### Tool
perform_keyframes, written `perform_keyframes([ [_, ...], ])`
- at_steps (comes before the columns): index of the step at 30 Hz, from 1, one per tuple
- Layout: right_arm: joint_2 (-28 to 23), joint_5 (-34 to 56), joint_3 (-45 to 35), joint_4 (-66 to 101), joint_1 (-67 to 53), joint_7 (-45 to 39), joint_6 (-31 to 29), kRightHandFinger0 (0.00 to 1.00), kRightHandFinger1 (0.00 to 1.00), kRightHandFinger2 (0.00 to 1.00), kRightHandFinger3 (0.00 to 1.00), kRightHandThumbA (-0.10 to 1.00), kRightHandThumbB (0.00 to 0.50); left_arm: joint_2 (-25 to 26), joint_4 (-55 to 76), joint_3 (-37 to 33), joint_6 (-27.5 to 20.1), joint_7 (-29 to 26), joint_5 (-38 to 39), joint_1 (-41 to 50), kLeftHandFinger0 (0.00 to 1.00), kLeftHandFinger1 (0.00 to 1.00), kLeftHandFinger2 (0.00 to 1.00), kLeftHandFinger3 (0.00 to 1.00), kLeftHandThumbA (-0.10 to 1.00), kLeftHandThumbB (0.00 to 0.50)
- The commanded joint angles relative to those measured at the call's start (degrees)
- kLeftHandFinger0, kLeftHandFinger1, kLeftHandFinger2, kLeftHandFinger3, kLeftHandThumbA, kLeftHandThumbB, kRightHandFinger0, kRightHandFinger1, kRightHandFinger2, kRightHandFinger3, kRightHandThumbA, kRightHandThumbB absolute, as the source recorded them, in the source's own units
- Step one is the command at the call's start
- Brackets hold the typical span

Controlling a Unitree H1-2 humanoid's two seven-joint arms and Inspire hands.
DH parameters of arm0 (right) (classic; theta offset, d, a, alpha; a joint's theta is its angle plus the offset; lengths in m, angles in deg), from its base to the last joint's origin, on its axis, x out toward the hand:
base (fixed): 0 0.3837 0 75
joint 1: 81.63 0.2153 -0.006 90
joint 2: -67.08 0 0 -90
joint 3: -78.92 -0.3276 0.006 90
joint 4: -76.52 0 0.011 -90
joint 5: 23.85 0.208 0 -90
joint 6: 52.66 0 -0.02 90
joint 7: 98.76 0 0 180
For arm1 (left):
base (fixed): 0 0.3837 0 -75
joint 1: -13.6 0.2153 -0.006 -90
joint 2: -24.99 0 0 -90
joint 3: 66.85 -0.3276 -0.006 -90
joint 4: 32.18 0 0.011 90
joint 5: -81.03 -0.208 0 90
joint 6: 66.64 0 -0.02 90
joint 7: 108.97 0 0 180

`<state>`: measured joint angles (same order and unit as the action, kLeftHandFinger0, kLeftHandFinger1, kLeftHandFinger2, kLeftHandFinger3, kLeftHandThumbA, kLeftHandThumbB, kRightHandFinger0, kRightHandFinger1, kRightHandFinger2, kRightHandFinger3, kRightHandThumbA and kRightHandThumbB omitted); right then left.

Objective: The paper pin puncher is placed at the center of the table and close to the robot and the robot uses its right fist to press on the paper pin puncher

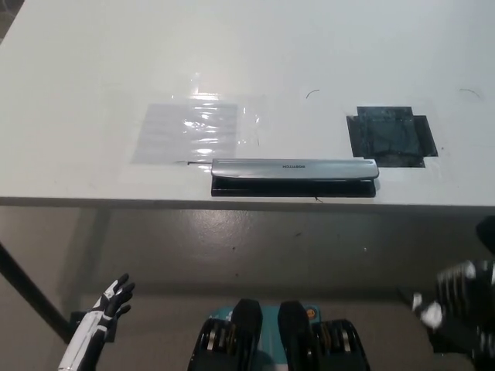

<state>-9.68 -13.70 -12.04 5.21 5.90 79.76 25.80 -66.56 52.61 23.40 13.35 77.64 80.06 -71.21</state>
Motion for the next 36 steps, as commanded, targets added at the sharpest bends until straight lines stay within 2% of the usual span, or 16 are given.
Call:
perform_keyframes([
  [1,2.01,0.53,1.42,5.92,7.54,1.71,10.4,0.0,0.0,0.0,0.0,1.0,0.186,0.59,0.96,0.25,-2.86,0.6,0.47,-0.25,1.0,1.0,1.0,1.0,1.0,0.235],
  [4,3.72,-0.03,2.19,4.42,16.04,2.41,14.34,0.0,0.0,0.0,0.0,1.0,0.192,0.76,0.9,0.23,-3.11,0.8,0.47,0.07,1.0,1.0,1.0,1.0,1.0,0.225],
  [9,5.61,0.45,3.03,-5.41,29.08,1.29,13.92,0.0,0.0,0.0,0.0,1.0,0.154,0.66,0.66,0.38,-3.38,0.57,0.33,-0.28,1.0,1.0,1.0,1.0,1.0,0.221],
  [10,6.14,0.77,2.92,-6.43,30.42,1.53,14.65,0.09,0.11,0.16,0.17,1.0,0.11,0.67,0.76,0.35,-3.22,0.61,0.32,-0.29,1.0,1.0,1.0,1.0,1.0,0.218],
  [11,6.82,0.12,2.99,-8.97,32.73,1.8,14.77,0.0,0.0,0.01,0.01,1.0,0.158,0.66,0.82,0.36,-3.18,0.72,0.53,-0.33,1.0,1.0,1.0,1.0,1.0,0.215],
  [14,8.28,0.04,2.91,-16.33,38.5,1.82,16.19,0.0,0.0,0.0,0.01,1.0,0.169,0.74,0.71,0.32,-3.45,0.76,0.43,-0.5,1.0,1.0,1.0,1.0,1.0,0.218],
  [16,8.63,-0.99,2.87,-20.85,40.83,1.79,14.4,0.0,0.0,0.04,0.02,1.0,0.143,0.88,0.78,0.29,-3.25,1.0,0.62,-0.6,1.0,1.0,1.0,1.0,1.0,0.216],
  [20,9.81,-1.66,2.41,-31.93,45.92,2.06,11.14,0.0,0.0,0.06,0.01,1.0,0.168,0.87,1.21,0.26,-2.94,1.08,0.73,-0.64,1.0,1.0,1.0,1.0,1.0,0.218],
  [22,10.13,-2.52,2.56,-37.11,48.01,2.27,9.66,0.0,0.0,0.11,0.02,1.0,0.169,0.81,1.18,0.28,-3.15,0.86,0.45,-0.52,1.0,1.0,1.0,1.0,1.0,0.224],
  [24,10.76,-3.08,2.29,-42.53,50.27,3.12,8.07,0.0,0.04,0.23,0.03,1.0,0.175,0.83,1.03,0.27,-2.95,1.01,0.67,-0.72,1.0,1.0,1.0,1.0,1.0,0.227],
  [26,11.16,-3.13,1.97,-46.81,51.93,3.53,6.64,0.0,0.05,0.25,0.03,1.0,0.188,0.73,1.23,0.25,-2.65,1.05,0.79,-0.75,1.0,1.0,1.0,1.0,1.0,0.235],
  [28,11.6,-3.18,1.66,-50.34,52.96,4.03,5.84,0.0,0.07,0.28,0.07,1.0,0.189,0.68,1.4,0.22,-2.63,1.03,0.76,-0.65,1.0,1.0,1.0,1.0,1.0,0.232],
  [29,11.91,-2.96,1.33,-52.99,53.44,4.11,4.93,0.0,0.11,0.35,0.17,1.0,0.158,0.71,1.4,0.23,-2.69,0.96,0.62,-0.64,1.0,1.0,1.0,1.0,1.0,0.234],
  [31,12.67,-1.81,0.11,-54.81,53.34,4.67,6.07,0.02,0.18,0.43,0.25,1.0,0.216,0.81,1.4,0.17,-2.86,0.89,0.27,-0.69,1.0,1.0,1.0,1.0,1.0,0.231],
  [34,12.52,-2.71,0.06,-58.61,52.88,4.16,2.65,0.12,0.23,0.44,0.24,1.0,0.184,1.01,1.4,0.22,-2.98,1.15,0.61,-0.87,1.0,1.0,1.0,1.0,1.0,0.226],
  [36,11.99,-3.99,0.59,-60.9,52.45,4.33,1.02,0.1,0.25,0.46,0.29,1.0,0.176,1.05,1.22,0.24,-3.13,1.29,0.84,-0.95,1.0,1.0,1.0,1.0,1.0,0.223],
])
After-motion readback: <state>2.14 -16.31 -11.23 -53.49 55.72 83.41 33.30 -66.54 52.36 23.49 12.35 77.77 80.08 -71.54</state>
